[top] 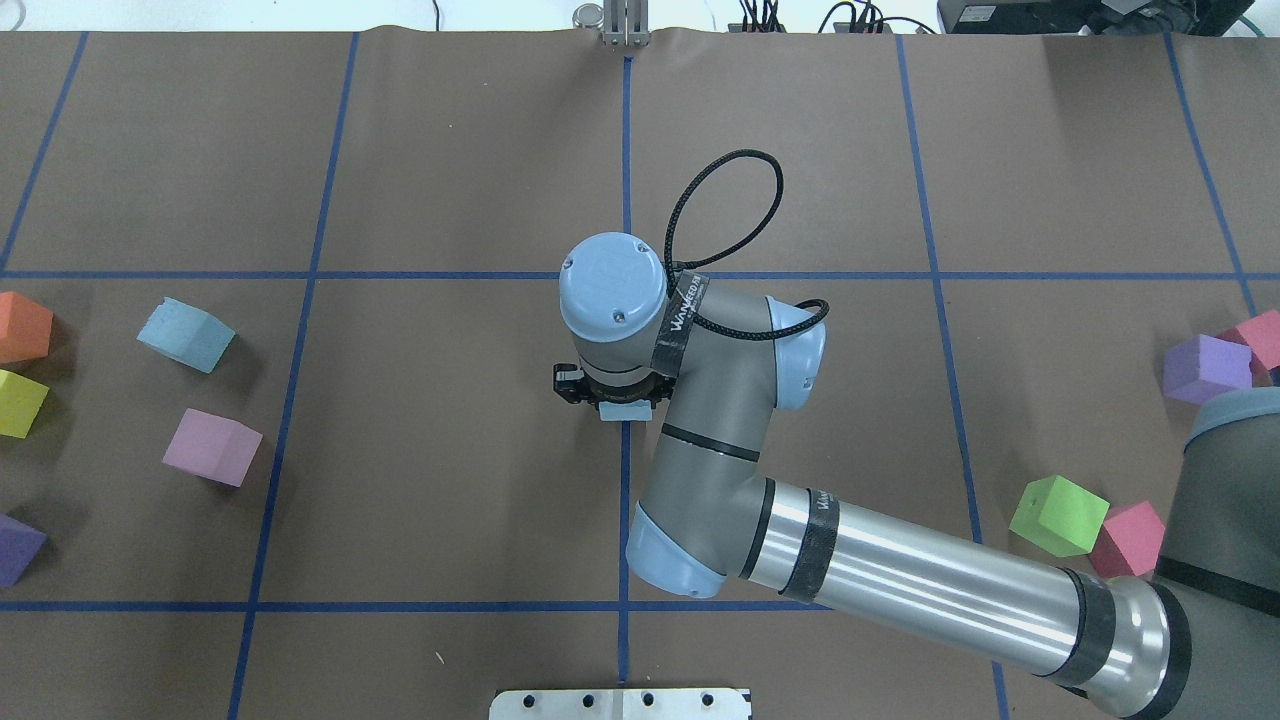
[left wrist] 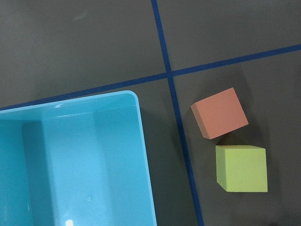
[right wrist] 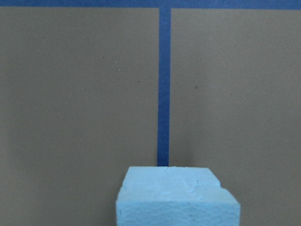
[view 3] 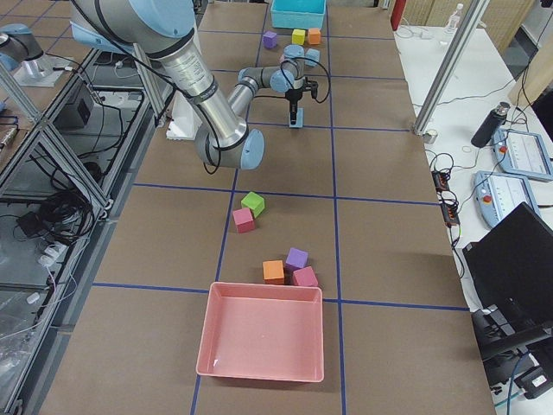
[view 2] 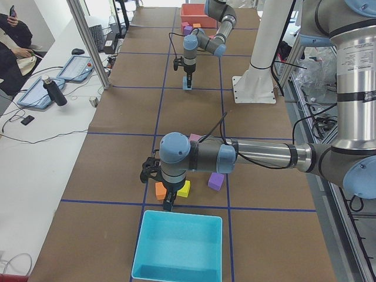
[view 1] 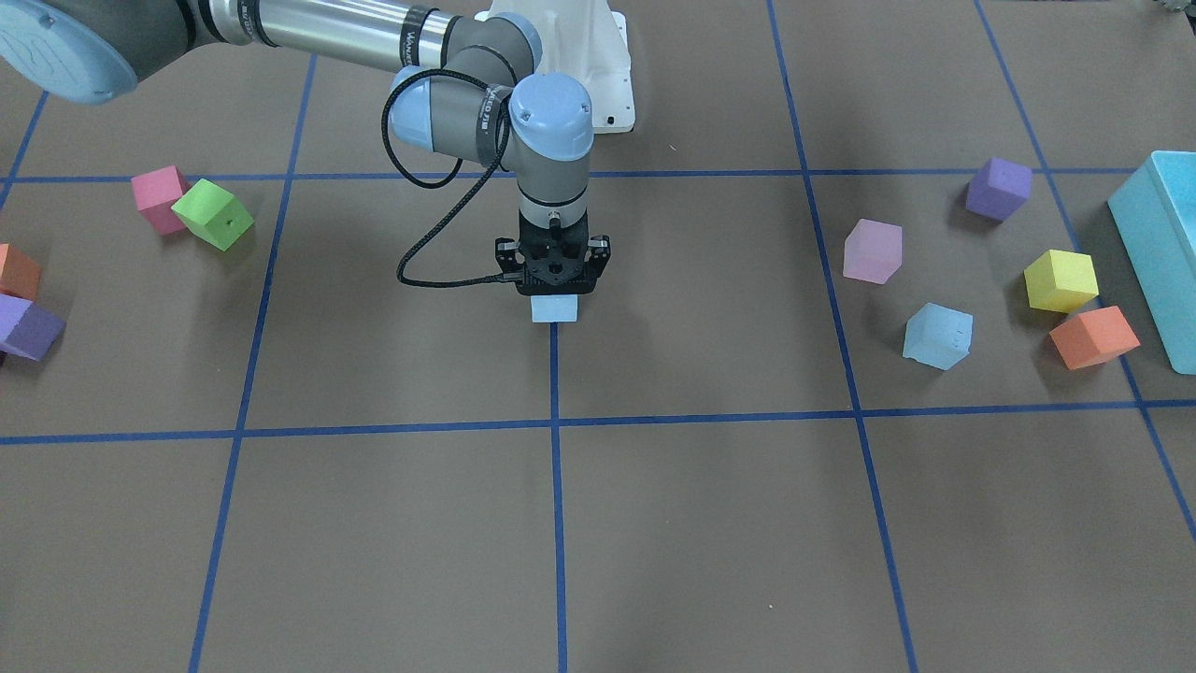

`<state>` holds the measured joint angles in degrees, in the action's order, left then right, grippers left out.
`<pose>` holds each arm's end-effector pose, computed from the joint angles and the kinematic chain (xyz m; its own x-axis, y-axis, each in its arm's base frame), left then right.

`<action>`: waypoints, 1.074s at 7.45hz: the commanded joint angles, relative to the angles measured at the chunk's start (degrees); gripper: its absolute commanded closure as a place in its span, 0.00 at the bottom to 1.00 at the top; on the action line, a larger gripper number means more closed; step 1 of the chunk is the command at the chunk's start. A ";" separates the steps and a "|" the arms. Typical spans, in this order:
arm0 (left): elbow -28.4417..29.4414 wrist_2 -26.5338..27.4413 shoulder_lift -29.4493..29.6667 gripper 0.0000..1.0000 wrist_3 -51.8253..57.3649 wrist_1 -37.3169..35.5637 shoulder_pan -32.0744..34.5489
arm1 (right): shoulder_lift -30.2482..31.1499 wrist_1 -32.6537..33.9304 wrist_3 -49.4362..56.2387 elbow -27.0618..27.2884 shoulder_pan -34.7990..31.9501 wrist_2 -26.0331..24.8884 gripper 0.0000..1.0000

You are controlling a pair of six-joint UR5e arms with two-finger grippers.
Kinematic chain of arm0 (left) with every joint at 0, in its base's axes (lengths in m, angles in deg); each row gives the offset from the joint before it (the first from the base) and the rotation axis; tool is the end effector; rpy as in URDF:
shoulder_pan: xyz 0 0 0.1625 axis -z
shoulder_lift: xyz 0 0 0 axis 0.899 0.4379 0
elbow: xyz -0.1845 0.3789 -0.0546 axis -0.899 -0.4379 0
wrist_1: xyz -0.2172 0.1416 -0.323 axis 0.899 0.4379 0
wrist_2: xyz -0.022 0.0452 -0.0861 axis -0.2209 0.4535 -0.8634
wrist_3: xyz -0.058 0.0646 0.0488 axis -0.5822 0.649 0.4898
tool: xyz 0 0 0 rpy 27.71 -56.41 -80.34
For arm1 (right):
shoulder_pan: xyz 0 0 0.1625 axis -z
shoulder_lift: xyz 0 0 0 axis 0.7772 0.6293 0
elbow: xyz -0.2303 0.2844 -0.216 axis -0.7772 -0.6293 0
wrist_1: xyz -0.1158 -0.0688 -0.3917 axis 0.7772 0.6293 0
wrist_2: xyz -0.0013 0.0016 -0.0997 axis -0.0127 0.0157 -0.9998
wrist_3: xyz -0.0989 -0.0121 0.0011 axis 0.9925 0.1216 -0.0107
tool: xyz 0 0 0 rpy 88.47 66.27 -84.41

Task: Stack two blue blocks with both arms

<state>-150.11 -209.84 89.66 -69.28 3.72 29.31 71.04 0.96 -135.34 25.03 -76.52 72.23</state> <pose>-0.0898 -0.4337 0.6193 0.7217 0.2021 -0.6621 -0.0877 0.9754 0.2022 -0.6365 -0.4243 0.1857 0.7236 -0.0212 0.6899 -0.0237 0.9982 0.0555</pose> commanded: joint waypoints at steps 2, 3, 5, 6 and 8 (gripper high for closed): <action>0.00 0.00 -0.02 0.02 0.00 0.00 0.00 | 0.03 -3.76 0.53 -1.31 0.38 -1.33 0.09; 0.00 0.00 0.07 0.02 0.00 0.00 0.00 | 0.03 -3.58 0.88 -0.35 0.12 -1.24 0.05; 0.00 0.00 0.07 0.02 0.00 0.00 0.00 | 0.11 -2.10 1.06 7.35 -4.34 1.64 0.01; -0.09 0.00 0.07 0.02 0.00 0.17 0.00 | 0.11 1.83 2.10 11.13 -6.54 3.40 0.01; -0.70 0.09 2.51 0.02 0.26 1.66 -0.09 | 2.55 11.84 11.98 16.69 -11.28 4.64 0.01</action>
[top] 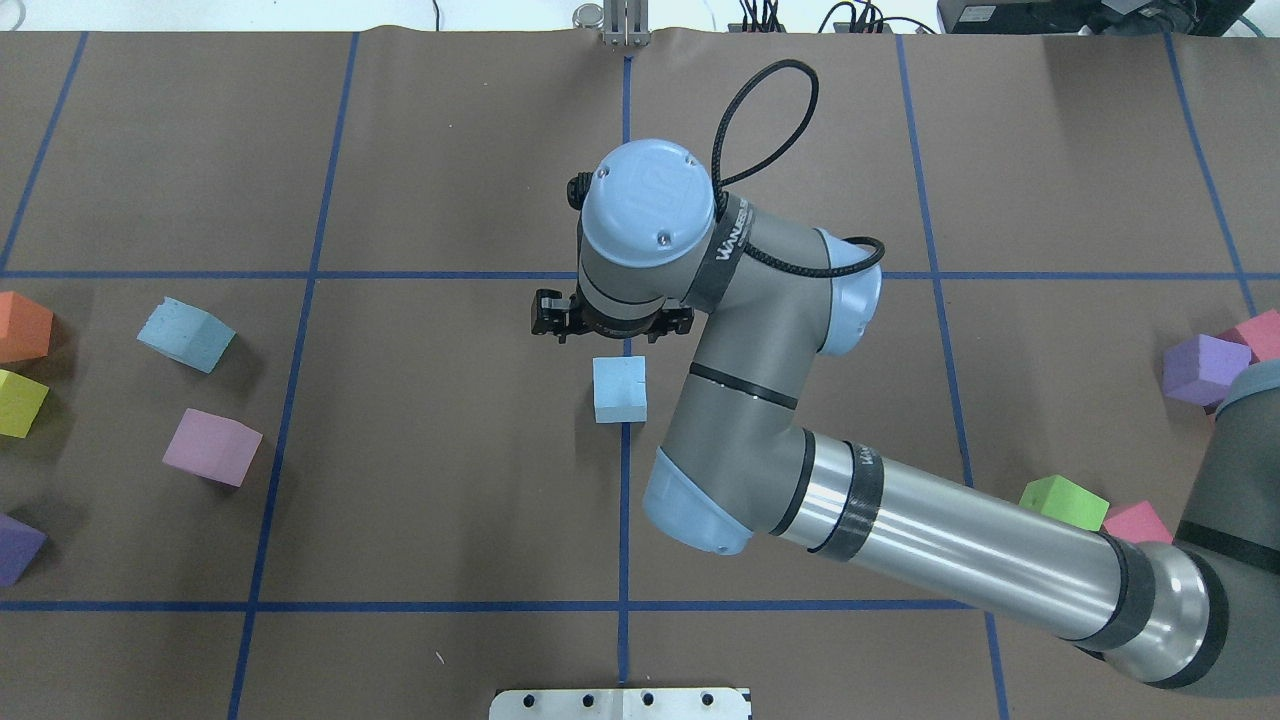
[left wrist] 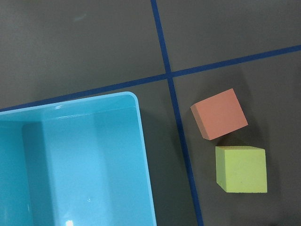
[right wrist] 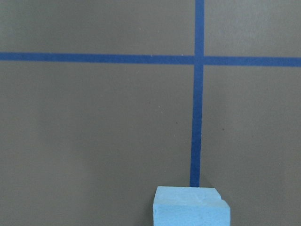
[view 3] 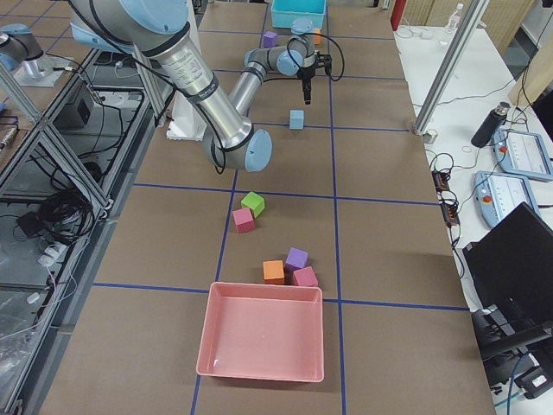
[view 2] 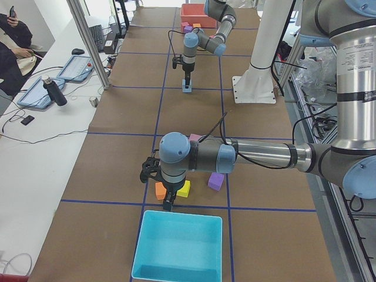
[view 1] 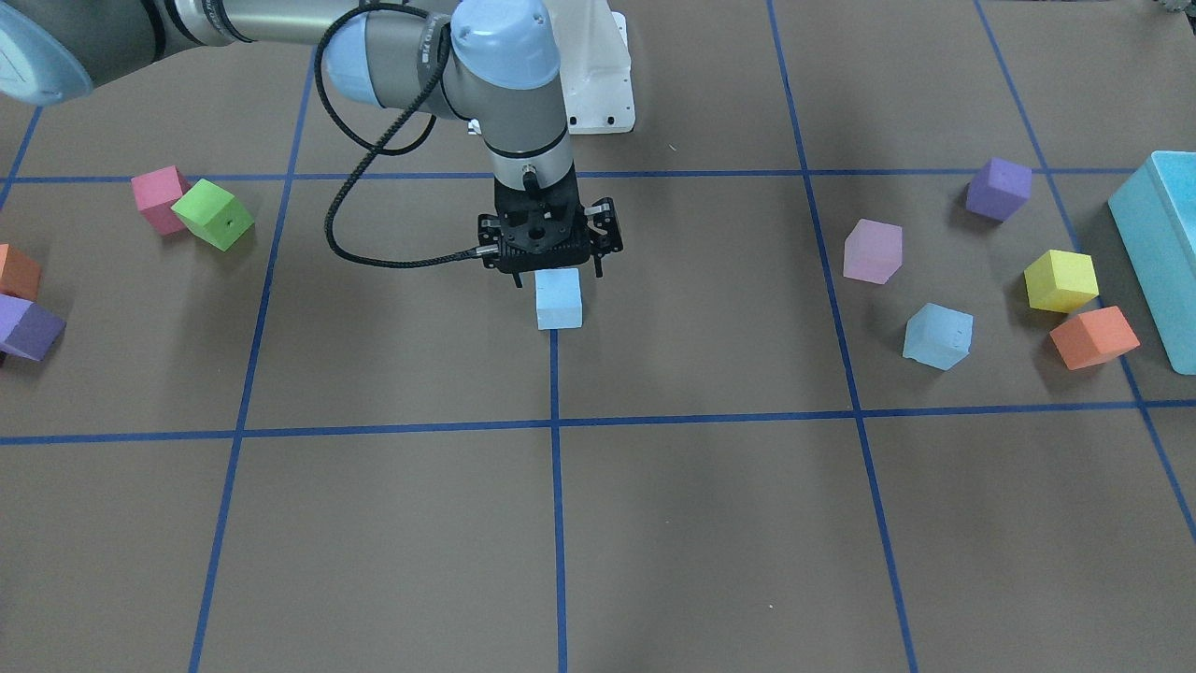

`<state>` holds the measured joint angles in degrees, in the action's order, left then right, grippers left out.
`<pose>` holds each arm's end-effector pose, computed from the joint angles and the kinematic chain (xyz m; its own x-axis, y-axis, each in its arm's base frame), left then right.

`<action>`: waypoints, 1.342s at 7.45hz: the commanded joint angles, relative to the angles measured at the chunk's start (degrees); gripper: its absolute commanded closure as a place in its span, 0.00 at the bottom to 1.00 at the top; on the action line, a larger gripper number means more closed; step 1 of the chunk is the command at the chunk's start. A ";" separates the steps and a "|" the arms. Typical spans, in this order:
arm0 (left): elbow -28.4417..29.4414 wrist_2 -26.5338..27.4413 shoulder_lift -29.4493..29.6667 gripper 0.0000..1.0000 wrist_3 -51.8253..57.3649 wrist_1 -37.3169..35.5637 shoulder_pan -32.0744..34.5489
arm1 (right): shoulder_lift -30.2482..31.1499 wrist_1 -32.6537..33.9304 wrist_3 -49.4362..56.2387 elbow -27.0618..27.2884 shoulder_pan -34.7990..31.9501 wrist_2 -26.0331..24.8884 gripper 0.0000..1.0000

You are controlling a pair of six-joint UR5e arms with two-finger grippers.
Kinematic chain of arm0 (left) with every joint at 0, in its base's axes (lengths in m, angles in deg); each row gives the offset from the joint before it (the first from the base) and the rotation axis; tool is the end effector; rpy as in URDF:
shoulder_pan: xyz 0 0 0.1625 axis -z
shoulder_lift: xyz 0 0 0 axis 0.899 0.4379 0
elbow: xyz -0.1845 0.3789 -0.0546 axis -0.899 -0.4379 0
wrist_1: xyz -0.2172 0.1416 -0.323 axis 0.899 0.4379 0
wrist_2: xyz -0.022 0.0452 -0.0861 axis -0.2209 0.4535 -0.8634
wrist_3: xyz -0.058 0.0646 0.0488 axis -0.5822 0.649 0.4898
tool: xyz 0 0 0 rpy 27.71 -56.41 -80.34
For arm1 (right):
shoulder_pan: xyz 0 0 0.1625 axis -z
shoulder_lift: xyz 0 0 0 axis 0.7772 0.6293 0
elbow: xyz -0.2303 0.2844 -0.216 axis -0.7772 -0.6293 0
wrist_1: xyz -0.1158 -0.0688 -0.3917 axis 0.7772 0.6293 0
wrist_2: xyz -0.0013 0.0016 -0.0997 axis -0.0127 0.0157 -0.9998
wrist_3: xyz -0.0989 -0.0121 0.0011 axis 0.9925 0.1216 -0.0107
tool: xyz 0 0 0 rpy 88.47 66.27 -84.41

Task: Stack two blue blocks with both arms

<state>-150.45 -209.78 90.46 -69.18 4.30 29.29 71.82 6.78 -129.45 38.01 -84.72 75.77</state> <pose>-0.0901 -0.4408 0.6092 0.7233 0.2237 -0.6533 -0.0898 0.9685 0.2322 -0.5174 -0.4689 0.1170 0.6462 -0.0678 0.7601 -0.0635 0.9878 0.1421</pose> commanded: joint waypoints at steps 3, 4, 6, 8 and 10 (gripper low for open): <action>0.95 -1.54 7.10 0.02 -0.71 3.72 -5.08 | 15.90 6.15 29.36 8.47 -18.78 12.40 0.01; 1.03 -2.68 7.36 0.02 -0.71 3.82 -5.26 | 19.51 6.24 34.31 8.47 -23.45 13.66 0.00; -0.28 -2.95 7.54 0.02 -4.80 9.85 -9.10 | 28.56 6.41 49.47 8.38 -32.41 15.16 0.00; -0.90 -2.86 7.62 0.02 -9.12 14.18 -16.05 | 39.36 6.06 70.91 7.77 -43.14 18.24 0.00; -0.72 -2.43 7.62 0.02 -13.53 18.14 -19.92 | 46.15 6.41 80.32 6.10 -51.68 19.29 0.00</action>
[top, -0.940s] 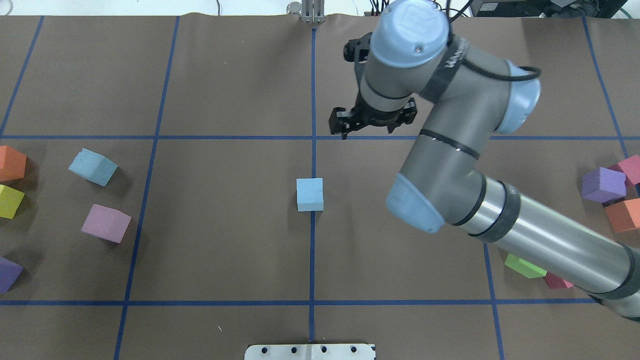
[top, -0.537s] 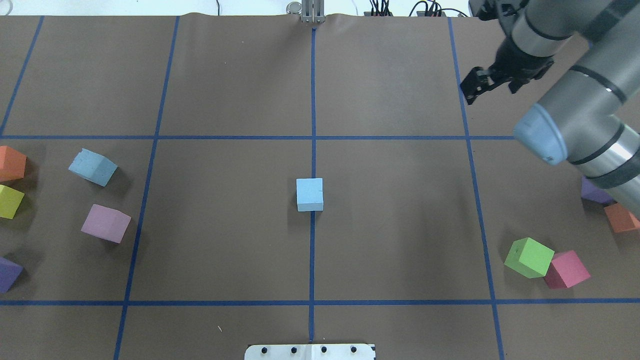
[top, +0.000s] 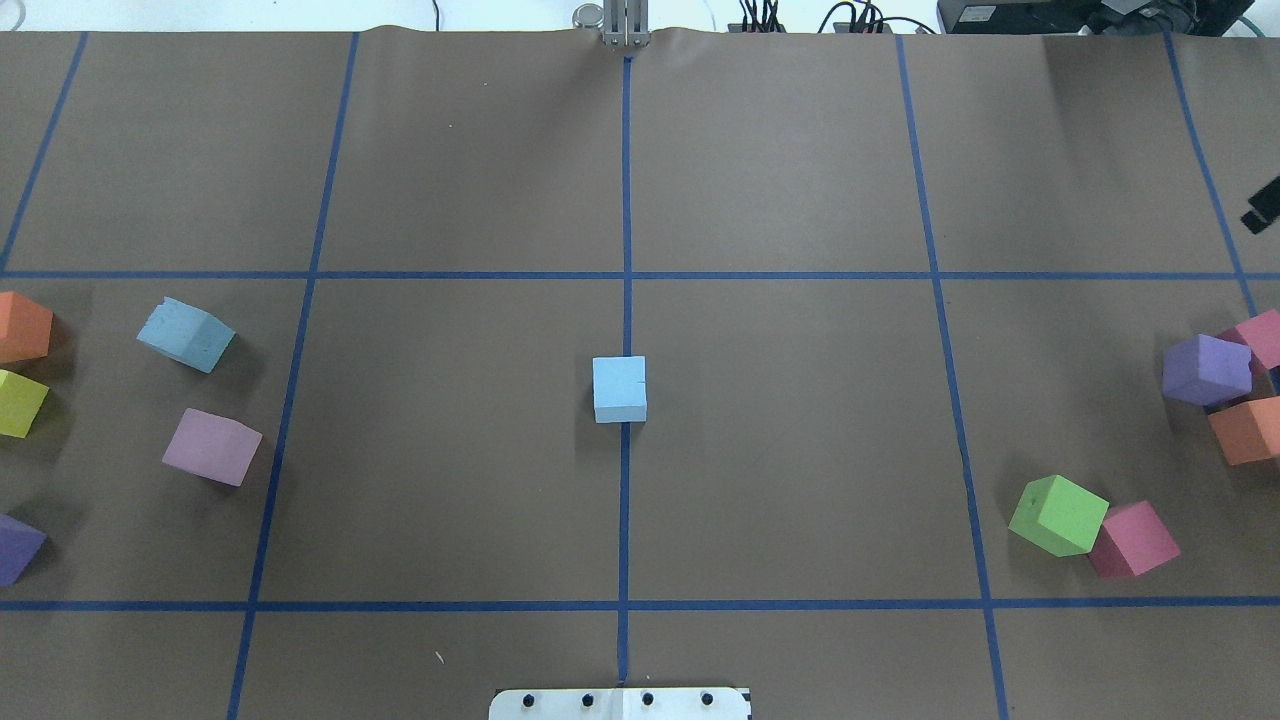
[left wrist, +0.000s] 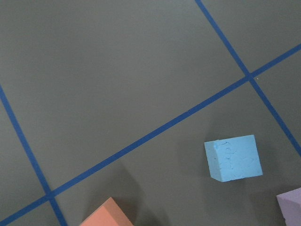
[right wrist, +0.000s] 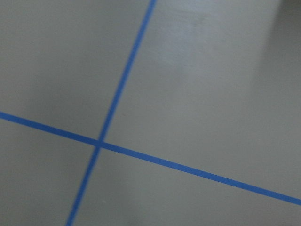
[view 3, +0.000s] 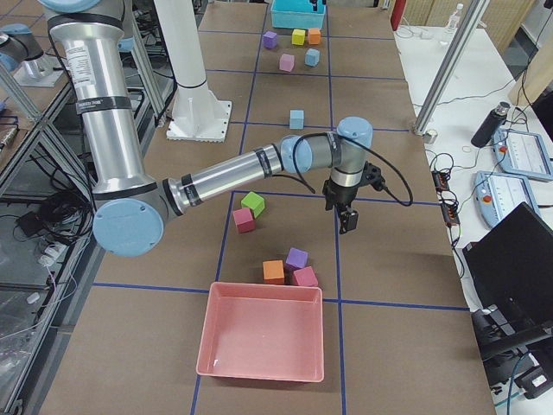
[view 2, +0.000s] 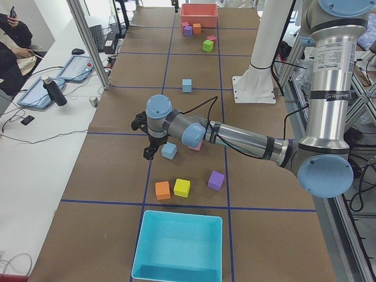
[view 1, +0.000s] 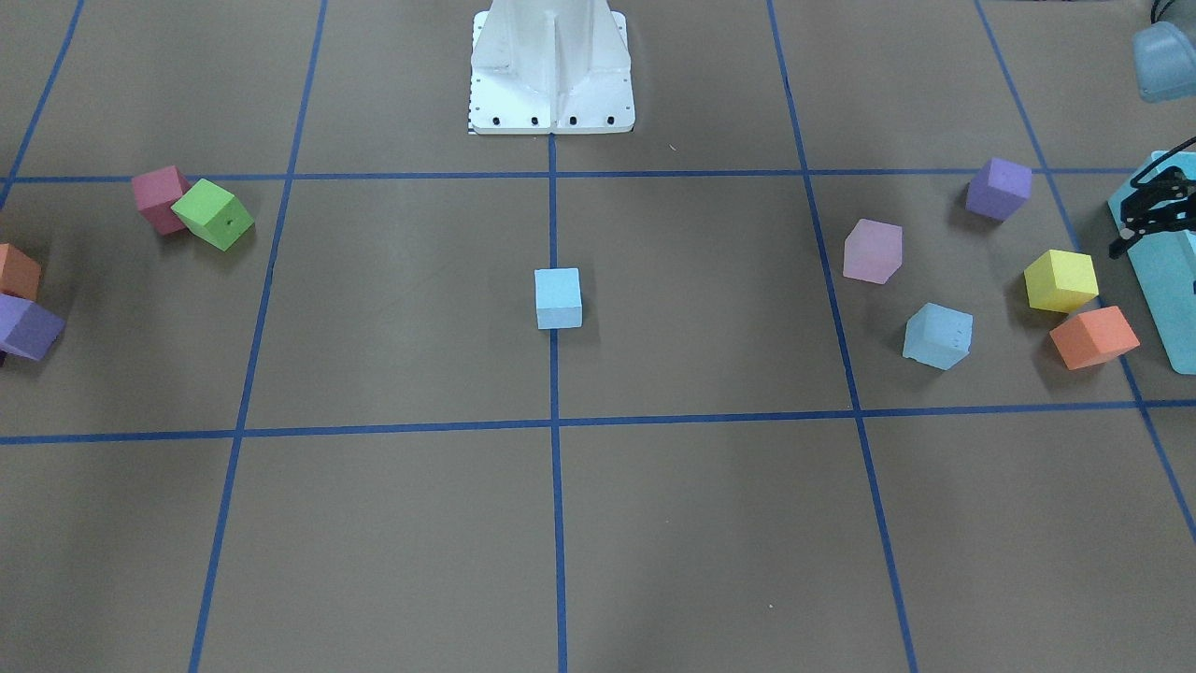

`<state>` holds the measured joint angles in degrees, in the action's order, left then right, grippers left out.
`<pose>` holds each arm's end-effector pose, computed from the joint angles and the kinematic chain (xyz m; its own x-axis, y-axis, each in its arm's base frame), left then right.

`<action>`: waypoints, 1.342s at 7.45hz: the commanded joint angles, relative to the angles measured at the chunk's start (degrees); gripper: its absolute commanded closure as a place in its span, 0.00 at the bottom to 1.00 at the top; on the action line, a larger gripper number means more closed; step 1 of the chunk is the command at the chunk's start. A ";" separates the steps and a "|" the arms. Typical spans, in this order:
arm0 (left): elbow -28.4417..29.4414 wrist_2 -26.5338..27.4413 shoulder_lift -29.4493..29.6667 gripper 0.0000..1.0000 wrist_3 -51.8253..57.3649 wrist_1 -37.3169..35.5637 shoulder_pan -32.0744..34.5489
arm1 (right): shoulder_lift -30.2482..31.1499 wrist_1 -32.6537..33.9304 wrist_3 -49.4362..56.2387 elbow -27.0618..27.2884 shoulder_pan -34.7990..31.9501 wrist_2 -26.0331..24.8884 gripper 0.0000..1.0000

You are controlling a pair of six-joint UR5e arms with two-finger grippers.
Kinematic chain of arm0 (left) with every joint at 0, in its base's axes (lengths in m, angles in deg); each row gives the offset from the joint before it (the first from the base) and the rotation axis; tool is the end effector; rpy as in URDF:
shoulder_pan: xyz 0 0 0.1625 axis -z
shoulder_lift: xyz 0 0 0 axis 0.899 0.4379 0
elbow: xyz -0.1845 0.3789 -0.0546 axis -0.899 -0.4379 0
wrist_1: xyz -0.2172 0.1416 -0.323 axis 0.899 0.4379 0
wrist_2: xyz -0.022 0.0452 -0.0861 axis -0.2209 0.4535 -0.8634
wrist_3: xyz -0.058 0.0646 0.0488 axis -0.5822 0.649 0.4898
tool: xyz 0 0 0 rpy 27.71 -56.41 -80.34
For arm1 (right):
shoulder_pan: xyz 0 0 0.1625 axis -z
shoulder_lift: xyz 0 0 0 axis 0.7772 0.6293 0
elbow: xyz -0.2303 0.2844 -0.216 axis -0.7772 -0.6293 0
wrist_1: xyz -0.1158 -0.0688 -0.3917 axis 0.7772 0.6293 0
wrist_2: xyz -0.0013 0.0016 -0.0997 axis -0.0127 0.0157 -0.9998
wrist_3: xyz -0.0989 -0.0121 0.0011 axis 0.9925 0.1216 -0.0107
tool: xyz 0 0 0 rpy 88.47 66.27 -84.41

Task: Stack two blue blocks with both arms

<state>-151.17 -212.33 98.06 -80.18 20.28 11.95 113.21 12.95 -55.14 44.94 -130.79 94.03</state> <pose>0.0633 -0.5064 0.5043 0.5827 0.5246 -0.6206 -0.2165 0.8363 0.5037 -0.0214 -0.5396 0.5236 0.7386 -0.3887 0.5507 0.3109 0.9213 0.2333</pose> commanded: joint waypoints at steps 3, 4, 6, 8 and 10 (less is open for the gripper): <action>0.27 0.38 -0.33 0.02 -4.20 3.22 -9.96 | 11.45 -0.28 6.20 -0.48 -10.65 1.04 0.00; 0.35 4.39 0.02 0.02 -9.70 4.79 -13.37 | 11.55 -0.28 6.02 -0.74 -10.66 1.13 0.00; 2.62 8.03 3.25 0.02 -24.80 6.47 -18.32 | 11.73 -0.10 6.02 -0.83 -10.66 1.13 0.00; 5.53 8.12 4.15 0.02 -26.45 6.82 -18.77 | 11.73 0.07 5.93 -0.92 -10.66 1.13 0.00; 7.81 8.12 5.55 0.02 -26.45 6.65 -19.03 | 11.73 0.07 5.49 -0.83 -10.66 1.13 0.00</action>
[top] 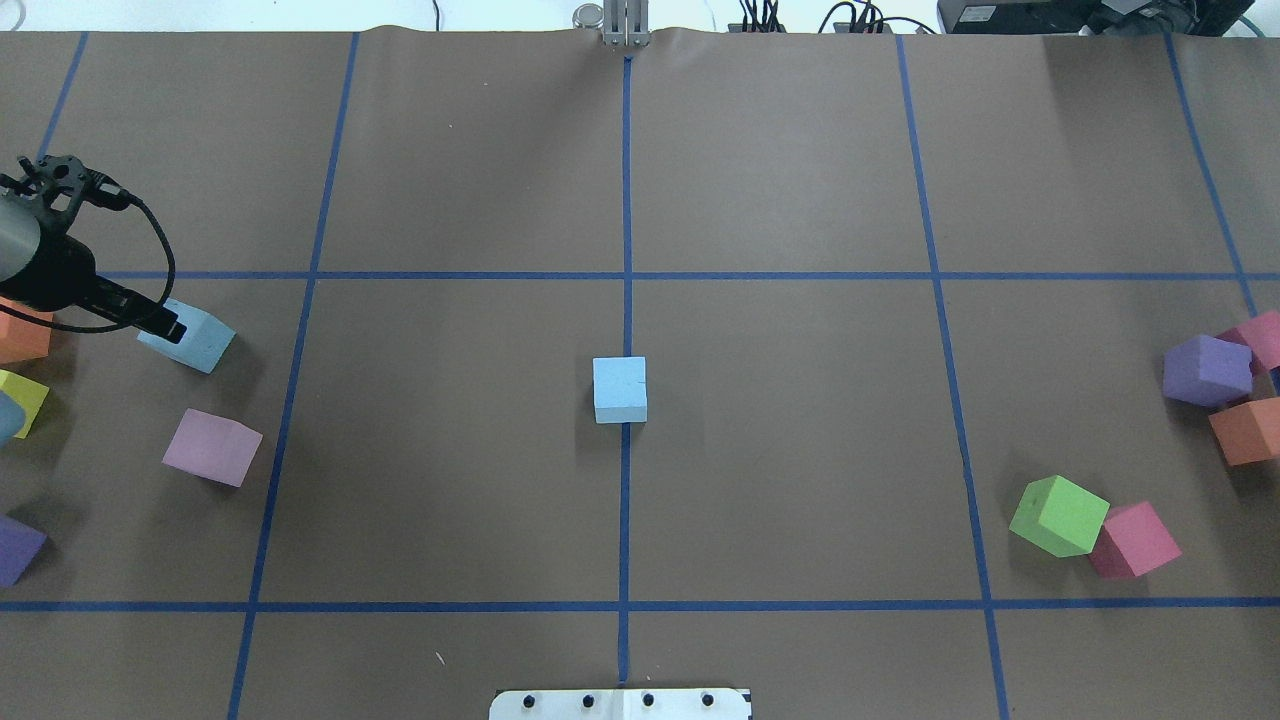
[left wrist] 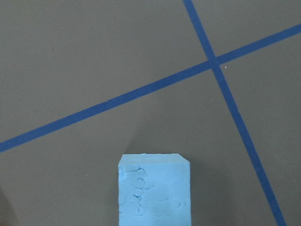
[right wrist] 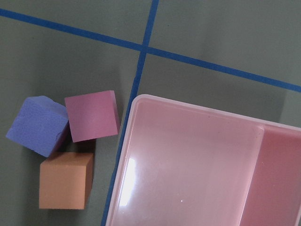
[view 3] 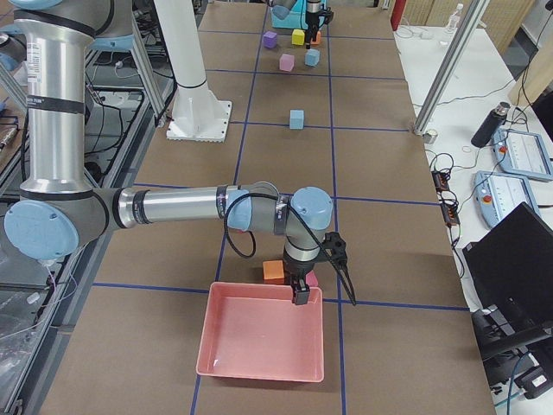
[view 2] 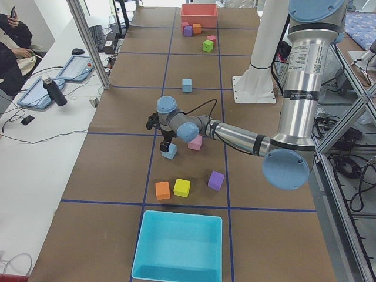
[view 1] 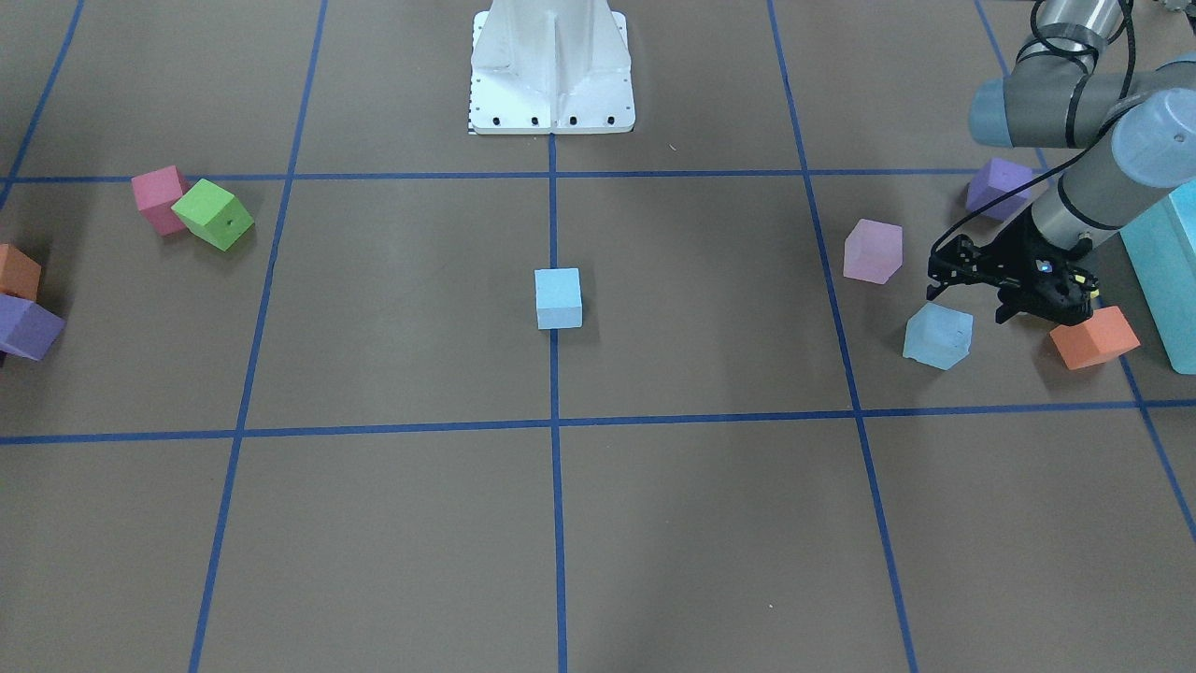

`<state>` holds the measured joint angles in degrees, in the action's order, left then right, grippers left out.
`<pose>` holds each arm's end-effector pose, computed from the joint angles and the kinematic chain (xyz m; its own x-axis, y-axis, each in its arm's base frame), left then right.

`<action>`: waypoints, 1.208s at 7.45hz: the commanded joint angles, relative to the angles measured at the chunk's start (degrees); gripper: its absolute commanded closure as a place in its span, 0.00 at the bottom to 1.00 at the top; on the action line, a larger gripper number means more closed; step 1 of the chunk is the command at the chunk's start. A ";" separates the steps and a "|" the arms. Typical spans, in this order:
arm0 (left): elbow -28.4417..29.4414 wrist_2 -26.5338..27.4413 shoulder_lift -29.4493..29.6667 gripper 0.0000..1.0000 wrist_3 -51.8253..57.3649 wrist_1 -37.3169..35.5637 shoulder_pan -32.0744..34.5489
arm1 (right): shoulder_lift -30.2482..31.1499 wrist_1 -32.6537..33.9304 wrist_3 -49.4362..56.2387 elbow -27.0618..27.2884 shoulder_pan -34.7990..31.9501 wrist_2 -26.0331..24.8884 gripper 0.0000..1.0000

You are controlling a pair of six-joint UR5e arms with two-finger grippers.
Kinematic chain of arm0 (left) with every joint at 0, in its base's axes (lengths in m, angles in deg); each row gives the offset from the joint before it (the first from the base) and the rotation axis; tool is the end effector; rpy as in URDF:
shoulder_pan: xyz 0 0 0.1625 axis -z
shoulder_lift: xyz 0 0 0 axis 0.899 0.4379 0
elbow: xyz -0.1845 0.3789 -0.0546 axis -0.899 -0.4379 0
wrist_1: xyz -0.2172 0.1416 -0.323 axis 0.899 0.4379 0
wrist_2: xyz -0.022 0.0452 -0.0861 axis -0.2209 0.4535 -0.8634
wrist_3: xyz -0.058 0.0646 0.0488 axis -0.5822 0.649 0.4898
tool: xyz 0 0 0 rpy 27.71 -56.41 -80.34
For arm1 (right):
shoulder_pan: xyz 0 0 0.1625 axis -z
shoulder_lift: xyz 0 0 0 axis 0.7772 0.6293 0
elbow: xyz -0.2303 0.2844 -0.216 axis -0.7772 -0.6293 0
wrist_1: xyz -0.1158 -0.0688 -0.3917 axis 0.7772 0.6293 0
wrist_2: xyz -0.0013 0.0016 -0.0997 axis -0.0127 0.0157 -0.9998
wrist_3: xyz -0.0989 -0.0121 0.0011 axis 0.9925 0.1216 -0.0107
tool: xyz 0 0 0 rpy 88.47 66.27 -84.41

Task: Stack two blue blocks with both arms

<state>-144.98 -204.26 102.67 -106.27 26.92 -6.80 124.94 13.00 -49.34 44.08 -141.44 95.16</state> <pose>0.2369 -0.5005 0.5101 0.6160 0.3555 -0.7029 -0.1984 0.9336 0.2983 0.0765 -0.4491 0.6310 0.7677 -0.2172 0.6028 0.2117 0.9740 0.0813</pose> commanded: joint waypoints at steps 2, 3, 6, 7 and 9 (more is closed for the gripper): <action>5.05 0.30 3.75 0.02 -0.36 0.19 -1.95 | 0.01 0.02 -0.40 0.03 0.00 -0.09 0.00; 6.28 0.48 4.03 0.02 -0.19 0.80 -1.95 | 0.01 0.02 -0.40 -0.06 0.00 -0.09 0.00; 11.02 0.48 4.20 0.02 -0.18 6.76 -2.91 | 0.01 -0.07 -0.40 -0.32 0.00 -0.09 0.00; 11.30 0.48 4.21 0.02 -0.27 7.39 -3.62 | 0.01 -0.07 -0.49 -0.41 0.00 -0.09 0.00; 11.22 0.48 4.21 0.12 -0.27 7.39 -4.41 | 0.01 -0.16 -0.49 -0.41 0.00 -0.09 0.00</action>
<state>-133.89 -203.78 106.86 -106.57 34.09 -10.66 124.94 12.88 -49.81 43.69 -141.44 95.07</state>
